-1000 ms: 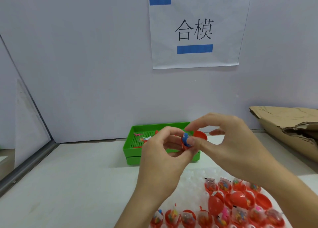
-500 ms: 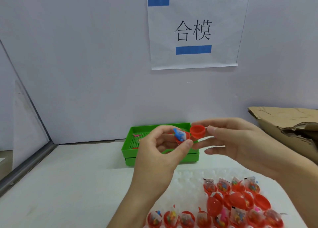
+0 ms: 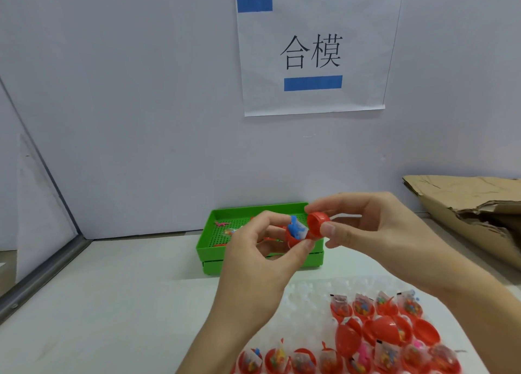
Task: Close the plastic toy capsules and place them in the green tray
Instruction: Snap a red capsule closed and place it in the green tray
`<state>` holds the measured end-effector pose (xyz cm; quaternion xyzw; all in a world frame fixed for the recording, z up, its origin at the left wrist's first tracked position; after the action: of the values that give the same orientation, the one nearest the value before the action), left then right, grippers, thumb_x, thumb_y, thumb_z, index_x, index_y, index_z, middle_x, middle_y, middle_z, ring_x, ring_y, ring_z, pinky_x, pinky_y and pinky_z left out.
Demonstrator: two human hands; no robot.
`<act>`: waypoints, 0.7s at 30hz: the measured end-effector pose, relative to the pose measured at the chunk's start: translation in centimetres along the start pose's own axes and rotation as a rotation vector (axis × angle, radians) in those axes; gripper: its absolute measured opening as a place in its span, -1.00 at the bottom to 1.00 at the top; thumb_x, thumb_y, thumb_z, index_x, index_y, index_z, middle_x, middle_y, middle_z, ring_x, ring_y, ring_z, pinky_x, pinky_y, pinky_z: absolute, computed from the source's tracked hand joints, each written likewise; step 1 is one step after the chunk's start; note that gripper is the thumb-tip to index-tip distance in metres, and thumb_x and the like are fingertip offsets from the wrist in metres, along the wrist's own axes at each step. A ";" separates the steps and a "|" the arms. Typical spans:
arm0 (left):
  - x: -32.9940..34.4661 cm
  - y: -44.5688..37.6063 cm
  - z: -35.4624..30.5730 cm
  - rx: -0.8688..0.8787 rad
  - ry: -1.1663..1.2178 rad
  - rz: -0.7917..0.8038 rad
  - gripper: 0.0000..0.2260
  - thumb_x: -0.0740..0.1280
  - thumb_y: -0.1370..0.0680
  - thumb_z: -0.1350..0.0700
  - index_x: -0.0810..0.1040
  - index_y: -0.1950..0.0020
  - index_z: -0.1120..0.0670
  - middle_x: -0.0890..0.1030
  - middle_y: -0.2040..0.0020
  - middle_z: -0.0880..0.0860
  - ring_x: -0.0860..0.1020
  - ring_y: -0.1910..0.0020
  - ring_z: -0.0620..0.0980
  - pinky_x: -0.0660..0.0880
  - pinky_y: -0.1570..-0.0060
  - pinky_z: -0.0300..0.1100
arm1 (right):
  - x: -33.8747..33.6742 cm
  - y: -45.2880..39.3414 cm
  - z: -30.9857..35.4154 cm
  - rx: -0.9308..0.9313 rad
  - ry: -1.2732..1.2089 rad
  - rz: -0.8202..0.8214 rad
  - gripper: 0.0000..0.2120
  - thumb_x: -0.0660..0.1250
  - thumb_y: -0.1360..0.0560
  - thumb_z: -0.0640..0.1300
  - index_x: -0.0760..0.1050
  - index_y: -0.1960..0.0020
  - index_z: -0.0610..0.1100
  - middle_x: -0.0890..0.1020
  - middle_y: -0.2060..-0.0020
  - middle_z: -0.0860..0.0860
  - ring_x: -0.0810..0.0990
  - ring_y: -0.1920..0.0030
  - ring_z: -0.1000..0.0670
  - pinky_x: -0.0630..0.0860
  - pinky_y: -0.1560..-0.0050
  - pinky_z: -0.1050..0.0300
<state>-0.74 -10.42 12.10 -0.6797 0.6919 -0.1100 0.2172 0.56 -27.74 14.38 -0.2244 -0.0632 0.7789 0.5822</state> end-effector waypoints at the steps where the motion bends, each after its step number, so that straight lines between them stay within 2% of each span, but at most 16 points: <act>1: 0.0 0.0 0.0 0.002 0.001 0.000 -0.86 0.54 -0.42 0.17 0.66 0.12 -0.03 0.67 0.21 -0.02 0.65 0.24 -0.14 0.54 0.21 -0.39 | 0.1 0.0 0.0 -0.004 0.005 -0.003 -0.73 0.47 -0.33 -0.01 0.70 -0.03 0.04 0.74 0.06 0.04 0.73 0.05 0.03 0.61 0.06 0.26; 4: 0.2 0.0 0.0 0.018 0.005 -0.013 -0.82 0.54 -0.42 0.18 0.65 0.04 -0.03 0.66 0.19 -0.06 0.64 0.21 -0.18 0.53 0.20 -0.41 | 0.3 -0.1 0.1 -0.022 0.047 -0.040 -0.72 0.47 -0.30 -0.04 0.67 -0.02 0.02 0.75 0.13 0.06 0.73 0.09 0.05 0.62 0.06 0.27; 6: 0.2 0.1 0.1 0.030 0.002 -0.045 -0.72 0.54 -0.42 0.15 0.60 -0.06 -0.09 0.64 0.16 -0.12 0.64 0.19 -0.18 0.54 0.21 -0.42 | 0.3 -0.1 0.1 -0.032 0.045 -0.070 -0.72 0.47 -0.29 -0.05 0.66 -0.01 -0.01 0.75 0.16 0.05 0.73 0.10 0.05 0.63 0.06 0.26; 8: 0.3 0.2 0.1 0.060 -0.004 -0.073 -0.67 0.54 -0.42 0.12 0.53 -0.08 -0.16 0.64 0.15 -0.13 0.65 0.17 -0.17 0.54 0.22 -0.42 | 0.3 -0.1 0.1 -0.046 0.043 -0.098 -0.71 0.48 -0.27 -0.03 0.67 0.01 -0.01 0.75 0.17 0.04 0.74 0.11 0.03 0.64 0.05 0.23; 13: 0.5 0.3 -0.2 0.163 -0.098 -0.076 -0.74 0.50 -0.48 0.11 0.56 -0.01 -0.23 0.63 0.15 -0.13 0.65 0.14 -0.14 0.56 0.23 -0.42 | 0.3 -0.1 0.4 -0.082 0.071 -0.124 -0.67 0.49 -0.23 0.07 0.67 0.03 0.01 0.75 0.17 0.05 0.73 0.13 0.03 0.65 0.04 0.15; 17: 0.5 0.4 -0.4 0.229 -0.196 -0.073 -0.71 0.48 -0.49 0.09 0.56 0.01 -0.34 0.62 0.12 -0.20 0.64 0.10 -0.15 0.56 0.25 -0.43 | 0.5 -0.1 0.6 -0.116 0.095 -0.131 -0.68 0.50 -0.25 0.04 0.67 0.02 0.00 0.74 0.18 0.05 0.72 0.16 0.00 0.66 0.03 0.05; 21: 0.4 0.4 -0.4 0.283 -0.296 -0.075 -0.75 0.48 -0.50 0.07 0.59 -0.10 -0.24 0.62 0.10 -0.20 0.63 0.08 -0.17 0.60 0.18 -0.35 | 0.8 0.0 0.8 -0.138 0.123 -0.131 -0.70 0.51 -0.27 -0.01 0.67 0.01 -0.02 0.74 0.18 0.07 0.72 0.16 0.02 0.66 0.02 0.07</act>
<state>-1.28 -10.83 12.16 -0.6764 0.6044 -0.1130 0.4055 0.08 -26.90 14.88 -0.3068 -0.0956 0.7179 0.6176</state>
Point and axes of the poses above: each hand's wrist, its own y-axis away from the middle knuckle, its own x-axis out of the palm, z = x × y, the point moved 3 cm from there along -y, towards the middle knuckle
